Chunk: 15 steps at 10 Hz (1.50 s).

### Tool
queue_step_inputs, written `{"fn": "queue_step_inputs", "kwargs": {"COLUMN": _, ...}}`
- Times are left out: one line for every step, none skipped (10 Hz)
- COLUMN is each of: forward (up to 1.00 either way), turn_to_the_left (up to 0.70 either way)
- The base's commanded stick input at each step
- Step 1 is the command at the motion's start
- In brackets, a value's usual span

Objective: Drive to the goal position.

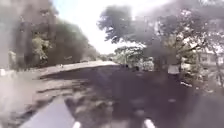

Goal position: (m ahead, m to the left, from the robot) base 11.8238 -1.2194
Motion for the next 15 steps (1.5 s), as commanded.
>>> {"fn": "queue_step_inputs", "kwargs": {"forward": 0.5, "turn_to_the_left": 0.0}}
{"fn": "queue_step_inputs", "kwargs": {"forward": 0.5, "turn_to_the_left": 0.0}}
{"fn": "queue_step_inputs", "kwargs": {"forward": 0.5, "turn_to_the_left": 0.0}}
{"fn": "queue_step_inputs", "kwargs": {"forward": 0.5, "turn_to_the_left": 0.0}}
{"fn": "queue_step_inputs", "kwargs": {"forward": 0.5, "turn_to_the_left": 0.0}}
{"fn": "queue_step_inputs", "kwargs": {"forward": 0.5, "turn_to_the_left": 0.0}}
{"fn": "queue_step_inputs", "kwargs": {"forward": 0.5, "turn_to_the_left": 0.0}}
{"fn": "queue_step_inputs", "kwargs": {"forward": 0.5, "turn_to_the_left": 0.0}}
{"fn": "queue_step_inputs", "kwargs": {"forward": 0.5, "turn_to_the_left": 0.0}}
{"fn": "queue_step_inputs", "kwargs": {"forward": 0.5, "turn_to_the_left": 0.0}}
{"fn": "queue_step_inputs", "kwargs": {"forward": 0.5, "turn_to_the_left": 0.0}}
{"fn": "queue_step_inputs", "kwargs": {"forward": 0.5, "turn_to_the_left": 0.0}}
{"fn": "queue_step_inputs", "kwargs": {"forward": 0.5, "turn_to_the_left": 0.0}}
{"fn": "queue_step_inputs", "kwargs": {"forward": 0.5, "turn_to_the_left": 0.0}}
{"fn": "queue_step_inputs", "kwargs": {"forward": 0.5, "turn_to_the_left": 0.0}}
